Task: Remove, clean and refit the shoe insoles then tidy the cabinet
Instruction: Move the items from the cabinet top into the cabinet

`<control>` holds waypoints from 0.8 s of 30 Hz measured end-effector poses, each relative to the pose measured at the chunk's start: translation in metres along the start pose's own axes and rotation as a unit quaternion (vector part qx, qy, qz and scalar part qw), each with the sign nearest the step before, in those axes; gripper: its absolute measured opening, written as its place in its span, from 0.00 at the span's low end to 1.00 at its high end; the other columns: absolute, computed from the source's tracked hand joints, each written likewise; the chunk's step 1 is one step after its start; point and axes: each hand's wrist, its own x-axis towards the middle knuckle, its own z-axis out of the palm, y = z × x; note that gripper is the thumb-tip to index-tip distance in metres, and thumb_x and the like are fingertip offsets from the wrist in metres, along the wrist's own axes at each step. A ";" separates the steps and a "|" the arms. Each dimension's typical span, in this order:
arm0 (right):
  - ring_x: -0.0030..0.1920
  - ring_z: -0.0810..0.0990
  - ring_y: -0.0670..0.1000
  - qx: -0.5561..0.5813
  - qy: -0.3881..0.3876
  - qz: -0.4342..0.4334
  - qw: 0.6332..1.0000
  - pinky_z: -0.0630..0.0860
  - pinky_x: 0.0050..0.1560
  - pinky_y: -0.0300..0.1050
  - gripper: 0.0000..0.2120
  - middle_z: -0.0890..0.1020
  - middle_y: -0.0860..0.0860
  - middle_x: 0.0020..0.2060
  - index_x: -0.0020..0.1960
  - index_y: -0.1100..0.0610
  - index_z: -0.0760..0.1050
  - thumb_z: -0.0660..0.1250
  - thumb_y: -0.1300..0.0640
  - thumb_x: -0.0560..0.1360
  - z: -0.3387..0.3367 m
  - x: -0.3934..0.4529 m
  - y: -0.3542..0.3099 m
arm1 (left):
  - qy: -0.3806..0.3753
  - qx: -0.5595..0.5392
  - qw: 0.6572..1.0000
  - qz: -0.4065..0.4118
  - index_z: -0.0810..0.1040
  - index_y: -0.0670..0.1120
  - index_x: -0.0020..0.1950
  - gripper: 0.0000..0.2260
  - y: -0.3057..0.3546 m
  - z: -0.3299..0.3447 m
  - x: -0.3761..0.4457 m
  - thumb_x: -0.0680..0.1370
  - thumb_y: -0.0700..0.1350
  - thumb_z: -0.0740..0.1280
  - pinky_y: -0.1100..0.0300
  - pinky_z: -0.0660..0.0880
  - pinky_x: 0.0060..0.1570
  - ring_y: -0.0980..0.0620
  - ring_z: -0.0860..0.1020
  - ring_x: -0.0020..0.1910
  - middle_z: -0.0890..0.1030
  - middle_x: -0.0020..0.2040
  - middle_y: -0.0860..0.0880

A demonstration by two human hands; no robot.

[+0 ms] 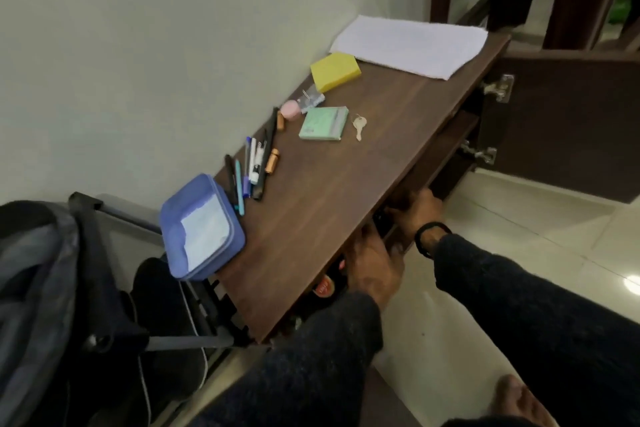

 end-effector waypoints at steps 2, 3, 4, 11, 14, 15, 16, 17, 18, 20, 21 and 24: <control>0.54 0.83 0.60 -0.024 -0.012 -0.009 1.000 0.81 0.53 0.51 0.14 0.85 0.57 0.50 0.55 0.59 0.83 0.77 0.54 0.73 -0.003 -0.003 -0.001 | 0.009 -0.044 0.996 0.079 0.63 0.49 0.78 0.28 0.011 -0.015 -0.010 0.80 0.52 0.66 0.48 0.68 0.72 0.48 0.70 0.72 0.68 0.75 0.48; 0.54 0.83 0.60 -0.016 -0.012 -0.004 1.000 0.81 0.52 0.51 0.11 0.85 0.57 0.49 0.53 0.59 0.83 0.76 0.54 0.74 -0.006 -0.005 -0.001 | 0.015 -0.064 0.990 0.124 0.70 0.50 0.74 0.23 0.016 -0.024 -0.014 0.79 0.50 0.67 0.50 0.73 0.68 0.51 0.75 0.66 0.74 0.69 0.49; 0.54 0.83 0.61 0.007 -0.006 -0.002 1.000 0.80 0.51 0.50 0.08 0.86 0.57 0.48 0.51 0.58 0.84 0.73 0.56 0.75 -0.013 -0.006 -0.004 | 0.024 -0.083 0.983 0.160 0.75 0.50 0.69 0.18 0.022 -0.037 -0.017 0.79 0.50 0.67 0.53 0.77 0.62 0.55 0.79 0.59 0.80 0.62 0.52; 0.47 0.81 0.56 -0.037 0.237 -0.197 0.951 0.79 0.53 0.53 0.07 0.83 0.54 0.47 0.54 0.55 0.80 0.66 0.61 0.79 -0.106 -0.027 -0.047 | 0.200 -0.240 0.938 0.150 0.80 0.51 0.50 0.04 0.043 -0.134 0.006 0.81 0.50 0.69 0.70 0.74 0.33 0.64 0.78 0.36 0.80 0.37 0.56; 0.46 0.79 0.51 -0.079 0.253 -0.287 0.921 0.80 0.51 0.55 0.05 0.82 0.51 0.48 0.54 0.53 0.77 0.66 0.58 0.79 -0.132 -0.016 -0.081 | 0.268 -0.204 0.938 0.077 0.75 0.55 0.61 0.16 0.032 -0.146 0.053 0.77 0.58 0.71 0.57 0.77 0.48 0.58 0.77 0.49 0.79 0.49 0.55; 0.46 0.79 0.50 -0.098 0.236 -0.313 0.915 0.79 0.51 0.52 0.04 0.82 0.51 0.48 0.54 0.54 0.78 0.67 0.58 0.79 -0.135 -0.010 -0.096 | 0.261 -0.178 0.947 0.054 0.71 0.56 0.66 0.23 0.027 -0.146 0.068 0.74 0.60 0.72 0.52 0.76 0.54 0.52 0.74 0.57 0.77 0.56 0.52; 0.46 0.78 0.49 -0.117 0.217 -0.338 0.908 0.78 0.50 0.49 0.04 0.82 0.51 0.47 0.53 0.54 0.78 0.68 0.57 0.78 -0.135 -0.003 -0.114 | 0.251 -0.158 0.954 0.036 0.68 0.55 0.71 0.30 0.023 -0.145 0.082 0.73 0.62 0.72 0.49 0.73 0.59 0.48 0.71 0.62 0.74 0.62 0.49; 0.46 0.78 0.49 -0.138 0.198 -0.357 0.902 0.76 0.50 0.48 0.05 0.82 0.51 0.47 0.52 0.54 0.78 0.69 0.55 0.78 -0.132 0.005 -0.132 | 0.246 -0.149 0.957 0.026 0.65 0.55 0.74 0.34 0.020 -0.144 0.092 0.72 0.63 0.73 0.48 0.71 0.63 0.46 0.68 0.66 0.72 0.66 0.47; 0.47 0.78 0.50 -0.153 0.180 -0.368 0.900 0.76 0.51 0.48 0.05 0.83 0.51 0.47 0.52 0.54 0.78 0.70 0.53 0.78 -0.127 0.014 -0.149 | 0.247 -0.147 0.957 0.026 0.63 0.55 0.75 0.37 0.017 -0.142 0.100 0.71 0.64 0.72 0.47 0.68 0.65 0.45 0.66 0.68 0.70 0.69 0.47; 0.48 0.79 0.51 -0.159 0.152 -0.354 0.909 0.77 0.53 0.50 0.07 0.84 0.51 0.46 0.50 0.53 0.79 0.70 0.49 0.77 -0.111 0.034 -0.178 | 0.251 -0.153 0.955 0.037 0.63 0.55 0.76 0.39 0.014 -0.136 0.113 0.70 0.67 0.72 0.46 0.63 0.68 0.45 0.63 0.70 0.69 0.71 0.48; 0.49 0.79 0.53 -0.158 0.141 -0.330 0.920 0.77 0.53 0.50 0.09 0.84 0.51 0.46 0.48 0.53 0.80 0.70 0.47 0.77 -0.100 0.045 -0.193 | 0.255 -0.154 0.954 0.033 0.63 0.55 0.77 0.40 0.013 -0.134 0.118 0.70 0.68 0.71 0.46 0.62 0.69 0.46 0.63 0.71 0.69 0.71 0.48; 0.57 0.77 0.59 -0.149 0.119 -0.217 0.957 0.72 0.52 0.51 0.22 0.83 0.57 0.51 0.52 0.58 0.80 0.69 0.38 0.75 -0.064 0.071 -0.229 | 0.279 -0.149 0.949 0.012 0.63 0.53 0.78 0.41 0.011 -0.131 0.125 0.70 0.68 0.71 0.46 0.62 0.70 0.46 0.64 0.71 0.70 0.71 0.48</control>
